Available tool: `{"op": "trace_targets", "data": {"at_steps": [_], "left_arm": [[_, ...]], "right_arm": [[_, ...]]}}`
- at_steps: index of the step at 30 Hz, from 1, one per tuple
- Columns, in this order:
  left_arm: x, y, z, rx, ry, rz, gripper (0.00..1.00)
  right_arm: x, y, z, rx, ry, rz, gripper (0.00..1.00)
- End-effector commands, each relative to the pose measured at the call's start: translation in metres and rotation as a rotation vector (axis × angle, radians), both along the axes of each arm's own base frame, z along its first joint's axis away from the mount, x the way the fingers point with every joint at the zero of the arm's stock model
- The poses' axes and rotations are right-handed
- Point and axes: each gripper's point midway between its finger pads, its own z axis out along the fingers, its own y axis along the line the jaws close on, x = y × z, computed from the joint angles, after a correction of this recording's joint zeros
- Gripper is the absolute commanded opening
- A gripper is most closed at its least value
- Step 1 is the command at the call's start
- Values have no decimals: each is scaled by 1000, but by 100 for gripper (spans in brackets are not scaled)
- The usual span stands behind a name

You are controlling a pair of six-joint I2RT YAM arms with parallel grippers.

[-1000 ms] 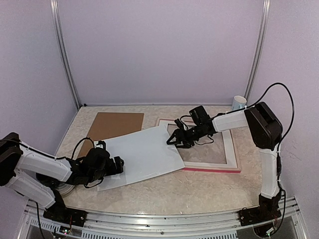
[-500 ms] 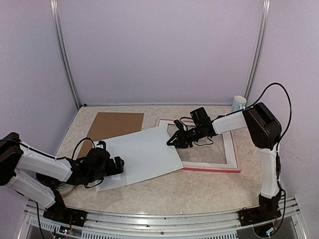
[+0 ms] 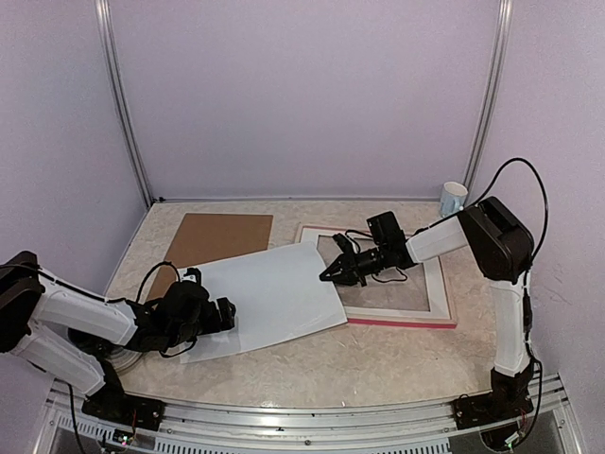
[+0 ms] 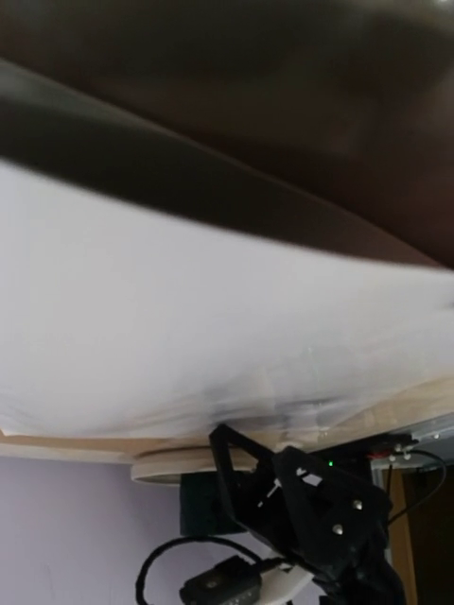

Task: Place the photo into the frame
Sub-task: Pick up the photo from the frame body, then place the photo on the mat board.

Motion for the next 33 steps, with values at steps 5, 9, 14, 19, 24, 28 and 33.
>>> {"op": "trace_targets", "data": {"at_steps": [5, 9, 14, 19, 24, 28, 33], "left_arm": [[2, -1, 11, -7, -29, 0, 99], [3, 1, 24, -22, -55, 7, 99], [4, 3, 34, -28, -76, 14, 99], [3, 6, 39, -35, -87, 22, 99], [1, 9, 41, -41, -91, 27, 99], [0, 11, 41, -46, -93, 32, 99], [-1, 12, 39, -47, -93, 33, 99]], "right_arm": [[2, -14, 2, 26, 10, -30, 2], [6, -26, 8, -6, -14, -59, 1], [4, -36, 13, -20, -29, -76, 1], [9, -53, 18, -85, -73, -121, 1], [15, -80, 26, -135, -109, -178, 1], [17, -106, 26, -172, -118, -218, 1], [19, -138, 23, -234, -138, -261, 1]]}}
